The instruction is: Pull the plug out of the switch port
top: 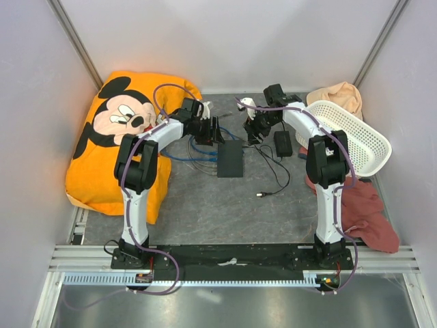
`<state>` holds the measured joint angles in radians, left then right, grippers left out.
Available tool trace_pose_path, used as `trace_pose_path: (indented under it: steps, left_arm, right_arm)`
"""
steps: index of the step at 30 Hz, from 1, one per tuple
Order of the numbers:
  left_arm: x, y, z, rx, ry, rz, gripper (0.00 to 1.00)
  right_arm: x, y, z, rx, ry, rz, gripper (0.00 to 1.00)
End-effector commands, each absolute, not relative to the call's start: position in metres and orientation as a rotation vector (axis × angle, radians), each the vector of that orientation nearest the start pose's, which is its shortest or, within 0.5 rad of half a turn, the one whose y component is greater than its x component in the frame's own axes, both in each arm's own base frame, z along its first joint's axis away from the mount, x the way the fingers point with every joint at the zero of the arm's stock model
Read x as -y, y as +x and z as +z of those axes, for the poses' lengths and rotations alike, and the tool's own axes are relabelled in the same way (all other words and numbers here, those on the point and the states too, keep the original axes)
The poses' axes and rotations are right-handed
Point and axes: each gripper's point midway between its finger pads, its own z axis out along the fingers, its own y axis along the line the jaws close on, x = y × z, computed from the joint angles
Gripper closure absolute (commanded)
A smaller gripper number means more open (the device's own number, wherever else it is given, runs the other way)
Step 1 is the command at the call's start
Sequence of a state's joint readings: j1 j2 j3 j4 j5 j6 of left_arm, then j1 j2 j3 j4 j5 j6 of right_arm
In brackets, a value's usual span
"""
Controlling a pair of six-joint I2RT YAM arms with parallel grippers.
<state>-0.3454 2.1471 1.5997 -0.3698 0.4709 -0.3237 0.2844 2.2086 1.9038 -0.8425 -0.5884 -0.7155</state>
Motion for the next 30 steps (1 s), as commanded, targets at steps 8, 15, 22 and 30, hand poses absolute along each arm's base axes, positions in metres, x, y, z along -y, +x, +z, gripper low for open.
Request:
trace_pose_path:
  steps: [8,15,22,30]
  left_arm:
    - [0.249,0.457,0.029,-2.58,0.274,-0.697,0.34]
    - [0.246,0.448,0.015,-2.62,0.274,-0.658,0.35]
    - [0.245,0.448,0.013,-2.623,0.277,-0.624,0.34]
    - [0.248,0.449,0.015,-2.611,0.299,-0.604,0.33]
  right_arm:
    - [-0.225,0.455,0.066,-2.011,-1.588,0.537,0.34]
    - [-0.232,0.46,0.056,-1.971,-1.651,0.446,0.37]
    - [-0.231,0.473,0.05,-1.902,-1.705,0.341,0.41]
    - [-0.231,0.461,0.049,-1.869,-1.768,0.389,0.42]
